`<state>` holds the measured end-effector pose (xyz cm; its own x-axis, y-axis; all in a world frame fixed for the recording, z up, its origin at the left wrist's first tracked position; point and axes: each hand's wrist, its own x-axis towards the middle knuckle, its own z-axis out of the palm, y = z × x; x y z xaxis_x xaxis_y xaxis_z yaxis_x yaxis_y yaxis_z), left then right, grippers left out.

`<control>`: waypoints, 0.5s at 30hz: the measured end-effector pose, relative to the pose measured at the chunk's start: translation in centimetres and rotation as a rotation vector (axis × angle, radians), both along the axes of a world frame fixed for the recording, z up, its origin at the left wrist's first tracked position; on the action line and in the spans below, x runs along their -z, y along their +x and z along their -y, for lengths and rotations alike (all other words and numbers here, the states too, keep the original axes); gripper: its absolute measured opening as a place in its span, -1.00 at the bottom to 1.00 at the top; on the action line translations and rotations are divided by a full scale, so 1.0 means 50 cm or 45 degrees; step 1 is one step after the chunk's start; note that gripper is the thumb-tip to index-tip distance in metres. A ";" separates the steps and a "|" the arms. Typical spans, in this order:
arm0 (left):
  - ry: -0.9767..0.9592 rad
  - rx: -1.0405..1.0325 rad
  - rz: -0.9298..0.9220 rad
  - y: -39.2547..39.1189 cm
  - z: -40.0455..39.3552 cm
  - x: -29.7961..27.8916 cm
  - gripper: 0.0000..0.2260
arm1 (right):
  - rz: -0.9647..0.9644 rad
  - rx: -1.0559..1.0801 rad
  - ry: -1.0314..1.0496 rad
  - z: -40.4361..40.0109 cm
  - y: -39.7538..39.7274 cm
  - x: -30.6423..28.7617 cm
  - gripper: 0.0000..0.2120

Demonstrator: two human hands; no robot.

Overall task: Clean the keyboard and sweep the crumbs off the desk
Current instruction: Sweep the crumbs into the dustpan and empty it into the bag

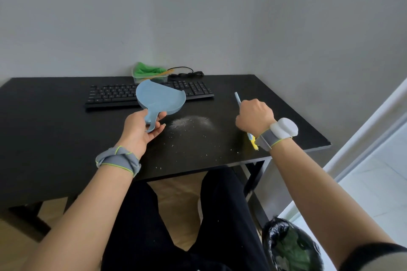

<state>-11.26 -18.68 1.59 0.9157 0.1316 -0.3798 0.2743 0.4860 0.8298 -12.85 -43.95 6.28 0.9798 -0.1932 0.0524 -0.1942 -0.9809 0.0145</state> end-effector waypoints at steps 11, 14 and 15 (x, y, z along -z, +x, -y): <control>-0.016 -0.012 0.026 -0.050 -0.020 0.017 -0.80 | 0.163 -0.075 0.536 -0.084 -0.034 -0.010 -0.81; -0.026 -0.031 0.038 -0.058 -0.031 0.022 -0.80 | 0.147 -0.009 0.208 -0.063 -0.047 -0.009 -0.81; -0.027 -0.040 0.042 -0.062 -0.032 0.023 -0.80 | 0.092 0.014 0.143 -0.064 -0.050 -0.002 -0.82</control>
